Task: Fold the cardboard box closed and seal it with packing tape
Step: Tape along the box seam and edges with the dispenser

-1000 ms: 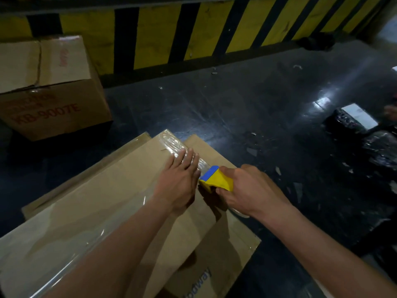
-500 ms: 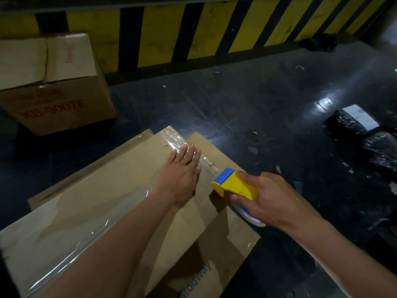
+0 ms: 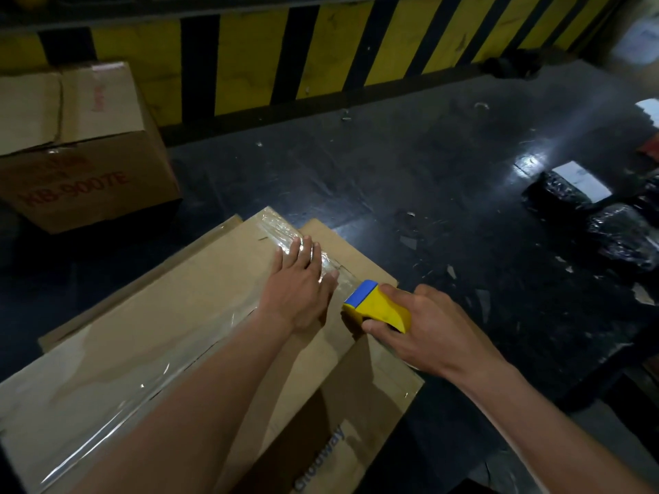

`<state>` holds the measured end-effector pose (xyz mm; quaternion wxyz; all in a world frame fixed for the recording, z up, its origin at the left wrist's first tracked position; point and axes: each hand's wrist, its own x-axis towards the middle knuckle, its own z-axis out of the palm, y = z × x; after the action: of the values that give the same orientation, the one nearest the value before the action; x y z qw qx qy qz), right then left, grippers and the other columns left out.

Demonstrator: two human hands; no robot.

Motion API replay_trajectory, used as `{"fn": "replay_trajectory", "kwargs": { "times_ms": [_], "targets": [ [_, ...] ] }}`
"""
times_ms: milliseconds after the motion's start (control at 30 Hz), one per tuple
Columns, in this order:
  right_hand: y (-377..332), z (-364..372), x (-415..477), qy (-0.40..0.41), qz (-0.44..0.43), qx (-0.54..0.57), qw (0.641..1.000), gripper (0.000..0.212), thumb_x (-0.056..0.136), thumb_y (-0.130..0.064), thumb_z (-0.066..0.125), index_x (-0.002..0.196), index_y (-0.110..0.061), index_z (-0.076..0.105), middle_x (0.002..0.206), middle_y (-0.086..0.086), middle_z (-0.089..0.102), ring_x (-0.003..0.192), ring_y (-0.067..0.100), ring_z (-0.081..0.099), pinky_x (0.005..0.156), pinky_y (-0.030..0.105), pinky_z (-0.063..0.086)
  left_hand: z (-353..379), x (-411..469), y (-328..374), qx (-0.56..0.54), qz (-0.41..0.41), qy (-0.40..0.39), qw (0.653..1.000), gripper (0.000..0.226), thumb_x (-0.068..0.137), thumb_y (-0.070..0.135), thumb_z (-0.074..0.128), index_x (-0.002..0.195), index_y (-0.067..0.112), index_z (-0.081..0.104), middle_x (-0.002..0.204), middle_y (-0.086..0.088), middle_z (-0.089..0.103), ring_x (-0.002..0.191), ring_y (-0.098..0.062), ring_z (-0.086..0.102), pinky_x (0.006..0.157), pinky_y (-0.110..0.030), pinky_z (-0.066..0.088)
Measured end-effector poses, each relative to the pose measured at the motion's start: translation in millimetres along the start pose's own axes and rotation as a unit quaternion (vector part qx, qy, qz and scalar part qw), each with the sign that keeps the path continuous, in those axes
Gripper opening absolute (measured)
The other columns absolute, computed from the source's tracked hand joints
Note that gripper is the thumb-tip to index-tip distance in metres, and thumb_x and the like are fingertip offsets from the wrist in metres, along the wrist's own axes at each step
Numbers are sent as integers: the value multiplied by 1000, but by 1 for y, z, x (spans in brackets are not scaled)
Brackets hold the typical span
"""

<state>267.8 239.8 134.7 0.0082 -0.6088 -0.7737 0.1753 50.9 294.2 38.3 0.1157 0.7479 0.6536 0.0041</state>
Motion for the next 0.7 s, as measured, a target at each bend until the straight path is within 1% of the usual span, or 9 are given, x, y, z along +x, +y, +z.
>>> {"fn": "replay_trajectory", "kwargs": {
  "times_ms": [100,233,333,433,567,633,667,700],
  "targets": [
    [1,0,0,5,6,-5,1000,66,87,-67,47,146,-37,38,103,4,51,98,24,57,73,33,43,6,0,1,32,-5,0,999,82,98,63,2,162,11,1,171,-10,-1,157,-25,-8,125,-48,-4],
    [2,-4,-4,4,-3,10,1000,64,88,-64,50,145,-38,39,91,1,45,94,24,56,71,33,44,5,-2,-2,34,-7,3,999,85,96,67,-1,162,14,0,171,-7,-3,157,-23,-9,125,-47,-3],
    [13,-8,-15,9,8,-7,1000,62,84,-67,50,141,-42,43,87,1,46,90,27,59,71,35,48,6,-1,-3,23,-9,14,1000,82,99,67,4,162,14,3,171,-7,-1,157,-22,-7,126,-46,-2],
    [25,-4,-27,10,23,-12,1000,68,79,-73,43,139,-43,44,84,0,46,86,26,60,69,35,49,6,-1,0,-3,-10,23,1000,80,101,66,8,163,14,6,171,-6,-1,157,-21,-7,126,-46,-3],
    [21,8,-31,16,34,-9,999,64,85,-66,50,143,-40,40,93,3,49,88,28,60,72,38,50,-1,-1,5,8,-27,6,1000,80,101,64,11,162,12,5,171,-10,-1,157,-25,-5,126,-49,-1],
    [22,11,-32,25,40,3,999,65,86,-66,49,144,-40,39,93,3,48,86,26,60,72,37,51,-7,-8,12,-12,-37,30,999,77,104,59,20,162,9,10,170,-13,6,157,-29,4,126,-49,8],
    [23,12,-33,27,42,8,999,65,86,-66,49,144,-41,38,93,3,48,86,26,59,71,37,51,-9,-15,20,-38,-25,62,997,71,105,53,28,160,7,21,168,-14,18,155,-29,16,125,-46,18],
    [24,13,-34,29,42,11,999,64,86,-65,49,144,-41,38,93,3,48,85,25,59,71,37,51,-8,-23,28,-64,2,105,992,61,106,45,37,154,7,38,162,-13,35,149,-28,33,120,-42,31]
  ]
}}
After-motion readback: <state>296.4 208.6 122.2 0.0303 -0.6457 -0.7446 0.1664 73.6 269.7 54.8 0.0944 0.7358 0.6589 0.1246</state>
